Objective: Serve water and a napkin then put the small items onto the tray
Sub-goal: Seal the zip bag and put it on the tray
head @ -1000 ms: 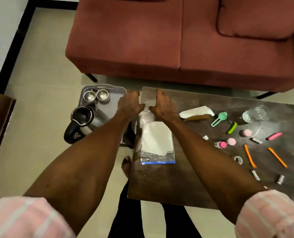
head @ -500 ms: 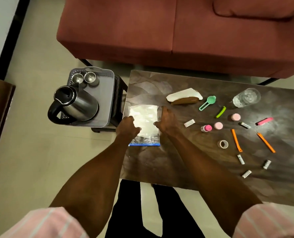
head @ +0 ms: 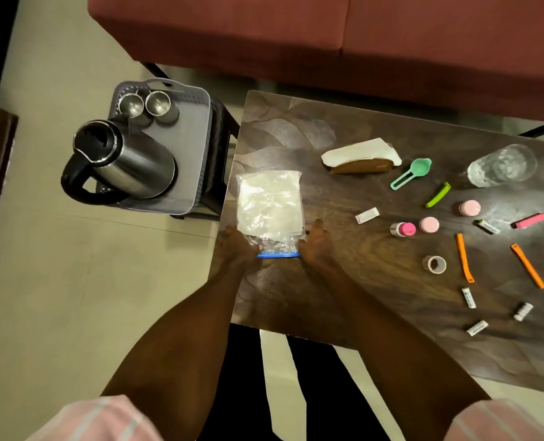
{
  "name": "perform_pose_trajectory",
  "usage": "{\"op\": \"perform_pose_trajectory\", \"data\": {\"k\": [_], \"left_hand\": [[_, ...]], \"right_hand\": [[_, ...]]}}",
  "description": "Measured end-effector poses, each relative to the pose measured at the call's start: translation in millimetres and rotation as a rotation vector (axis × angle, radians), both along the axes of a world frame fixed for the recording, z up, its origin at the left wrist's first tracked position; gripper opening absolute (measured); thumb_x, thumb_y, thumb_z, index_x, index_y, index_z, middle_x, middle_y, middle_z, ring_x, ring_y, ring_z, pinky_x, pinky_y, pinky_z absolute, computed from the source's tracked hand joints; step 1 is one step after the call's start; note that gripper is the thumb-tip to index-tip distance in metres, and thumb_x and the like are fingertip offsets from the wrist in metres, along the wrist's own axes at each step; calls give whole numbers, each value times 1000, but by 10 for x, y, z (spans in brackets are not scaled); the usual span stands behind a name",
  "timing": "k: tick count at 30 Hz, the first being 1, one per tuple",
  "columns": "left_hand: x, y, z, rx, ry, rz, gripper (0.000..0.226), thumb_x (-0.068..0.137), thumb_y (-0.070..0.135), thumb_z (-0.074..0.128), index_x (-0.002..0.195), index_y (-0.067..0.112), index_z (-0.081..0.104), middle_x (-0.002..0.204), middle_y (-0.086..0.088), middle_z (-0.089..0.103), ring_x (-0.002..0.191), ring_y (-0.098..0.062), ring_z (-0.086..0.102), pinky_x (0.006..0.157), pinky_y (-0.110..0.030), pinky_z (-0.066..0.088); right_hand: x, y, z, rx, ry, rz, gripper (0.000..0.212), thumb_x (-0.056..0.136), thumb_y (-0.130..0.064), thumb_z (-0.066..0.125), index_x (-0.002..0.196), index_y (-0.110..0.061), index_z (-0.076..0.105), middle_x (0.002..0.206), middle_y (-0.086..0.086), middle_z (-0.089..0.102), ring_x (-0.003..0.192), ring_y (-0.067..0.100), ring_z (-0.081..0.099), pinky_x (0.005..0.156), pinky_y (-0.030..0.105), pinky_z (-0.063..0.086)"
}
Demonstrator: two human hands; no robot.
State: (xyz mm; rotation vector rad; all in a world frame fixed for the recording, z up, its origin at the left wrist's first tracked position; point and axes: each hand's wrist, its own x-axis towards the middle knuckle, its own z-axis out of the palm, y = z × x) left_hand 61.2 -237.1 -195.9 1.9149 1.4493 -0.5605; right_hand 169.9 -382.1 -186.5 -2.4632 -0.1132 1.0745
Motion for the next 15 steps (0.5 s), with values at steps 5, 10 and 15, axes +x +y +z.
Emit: {"op": "perform_pose_trajectory", "data": {"k": [5,10,15], "left_hand": [[173,-80,175,-139,-73,177,39,81,17,75,111,-3,62,110,-4,67,99,-22,64,78,-25,49],[209,-70,275,-255,-128,332,43,86,16,67,125,2,57,116,-10,64,96,-22,62,65,-19,48],[326,173,670,-161,-154,435,58,74,27,78,122,4,55,116,-8,62,109,-29,61,86,-30,51]], "right_hand": [[178,-38,-57,60,33,-111,33,82,-4,67,110,-6,50,105,11,61,95,26,59,78,31,47],[315,-93,66,195,51,-164,31,80,7,65,82,-22,53,91,4,63,84,19,59,73,25,44],[467,-10,414,307,54,-186,21,87,8,59,100,-2,72,104,13,72,91,17,64,85,21,51]]}}
